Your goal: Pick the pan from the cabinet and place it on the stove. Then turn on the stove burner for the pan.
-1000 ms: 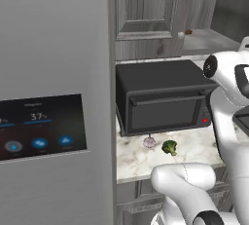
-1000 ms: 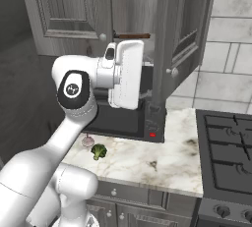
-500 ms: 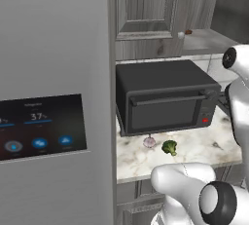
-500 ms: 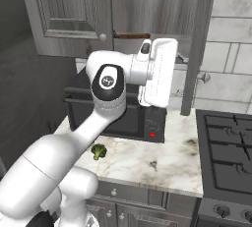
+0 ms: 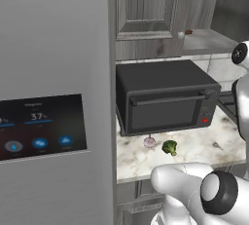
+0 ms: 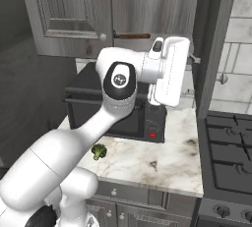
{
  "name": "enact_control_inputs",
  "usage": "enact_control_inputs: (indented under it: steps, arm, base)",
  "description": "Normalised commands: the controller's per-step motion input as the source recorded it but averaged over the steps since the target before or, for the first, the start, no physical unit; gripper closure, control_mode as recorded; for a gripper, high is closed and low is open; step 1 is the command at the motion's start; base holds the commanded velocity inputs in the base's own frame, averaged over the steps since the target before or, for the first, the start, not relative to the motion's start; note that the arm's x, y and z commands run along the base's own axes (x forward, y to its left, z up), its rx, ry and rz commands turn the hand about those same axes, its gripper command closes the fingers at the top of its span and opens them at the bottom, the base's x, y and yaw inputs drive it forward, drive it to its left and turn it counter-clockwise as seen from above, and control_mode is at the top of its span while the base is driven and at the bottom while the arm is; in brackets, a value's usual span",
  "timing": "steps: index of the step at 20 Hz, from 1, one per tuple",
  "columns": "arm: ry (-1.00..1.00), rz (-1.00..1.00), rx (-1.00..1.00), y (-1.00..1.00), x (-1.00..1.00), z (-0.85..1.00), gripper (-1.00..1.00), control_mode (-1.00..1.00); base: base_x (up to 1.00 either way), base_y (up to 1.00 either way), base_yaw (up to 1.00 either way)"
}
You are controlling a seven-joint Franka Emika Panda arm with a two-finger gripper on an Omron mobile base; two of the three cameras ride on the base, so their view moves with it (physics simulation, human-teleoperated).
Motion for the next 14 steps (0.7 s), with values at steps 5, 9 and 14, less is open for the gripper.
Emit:
enact_control_inputs:
  steps: [5, 9, 14]
  arm:
    - [-0.28, 0.02, 0.06, 0.89, -0.06, 0.00, -1.00, -1.00]
    - [-0.33, 0.07, 0.10, 0.86, -0.19, 0.01, -1.00, -1.00]
    - [-0.38, 0.11, 0.16, 0.73, -0.23, 0.02, -1.00, -1.00]
  base:
    - [0.00, 0.00, 0.00]
    - [0.00, 0.00, 0.00]
    - [0.00, 0.00, 0.00]
